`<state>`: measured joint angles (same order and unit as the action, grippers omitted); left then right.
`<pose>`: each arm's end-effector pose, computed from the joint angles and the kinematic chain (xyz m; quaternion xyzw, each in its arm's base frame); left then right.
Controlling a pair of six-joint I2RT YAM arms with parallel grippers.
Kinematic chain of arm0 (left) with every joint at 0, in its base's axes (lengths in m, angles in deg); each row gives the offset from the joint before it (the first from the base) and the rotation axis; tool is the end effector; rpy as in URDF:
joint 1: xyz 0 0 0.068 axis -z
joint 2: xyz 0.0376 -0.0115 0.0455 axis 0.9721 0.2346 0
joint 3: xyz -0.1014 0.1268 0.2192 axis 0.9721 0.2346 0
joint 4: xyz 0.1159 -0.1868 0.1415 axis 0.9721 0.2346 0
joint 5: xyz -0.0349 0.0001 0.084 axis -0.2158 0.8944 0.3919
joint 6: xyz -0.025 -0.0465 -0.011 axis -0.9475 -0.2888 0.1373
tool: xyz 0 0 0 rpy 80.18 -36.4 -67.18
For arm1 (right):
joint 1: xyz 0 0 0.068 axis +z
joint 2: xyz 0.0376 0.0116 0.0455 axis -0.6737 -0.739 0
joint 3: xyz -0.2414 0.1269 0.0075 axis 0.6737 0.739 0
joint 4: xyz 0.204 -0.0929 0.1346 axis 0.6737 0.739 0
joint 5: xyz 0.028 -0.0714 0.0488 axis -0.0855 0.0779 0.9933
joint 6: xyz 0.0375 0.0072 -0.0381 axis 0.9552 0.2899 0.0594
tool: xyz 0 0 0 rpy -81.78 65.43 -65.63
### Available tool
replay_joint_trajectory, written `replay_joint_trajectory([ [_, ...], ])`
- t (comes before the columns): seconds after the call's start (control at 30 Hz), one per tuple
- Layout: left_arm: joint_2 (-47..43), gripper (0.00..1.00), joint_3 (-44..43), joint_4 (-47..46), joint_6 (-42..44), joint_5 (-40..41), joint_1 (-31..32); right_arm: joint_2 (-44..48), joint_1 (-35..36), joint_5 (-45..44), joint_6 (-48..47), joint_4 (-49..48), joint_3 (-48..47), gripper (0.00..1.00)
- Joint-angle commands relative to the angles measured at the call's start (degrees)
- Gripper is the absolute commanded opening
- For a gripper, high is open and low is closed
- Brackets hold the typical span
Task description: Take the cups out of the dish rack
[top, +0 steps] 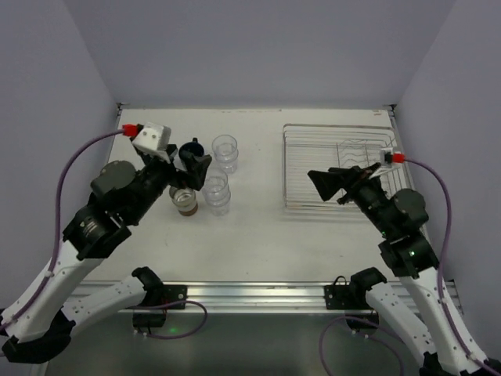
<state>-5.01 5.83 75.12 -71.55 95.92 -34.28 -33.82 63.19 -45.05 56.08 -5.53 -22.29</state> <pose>0.1337 -0.1091 0.4406 0.1208 0.7492 -0.2048 0.6182 0.1366 0.0612 0.3571 0.0149 0.7031 0.4186 0.5747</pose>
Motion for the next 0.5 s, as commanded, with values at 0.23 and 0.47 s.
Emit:
replay_joint_trajectory([
  [0.23,-14.3,1.0,2.5,-8.5,2.5,8.6,0.2,17.6,0.0,-20.5,-7.6,14.1,-14.5,0.99],
  [0.47,-18.8,1.0,6.8,-11.9,2.9,10.2,0.2,19.5,0.0,-25.5,-8.2,14.2,-14.1,0.99],
])
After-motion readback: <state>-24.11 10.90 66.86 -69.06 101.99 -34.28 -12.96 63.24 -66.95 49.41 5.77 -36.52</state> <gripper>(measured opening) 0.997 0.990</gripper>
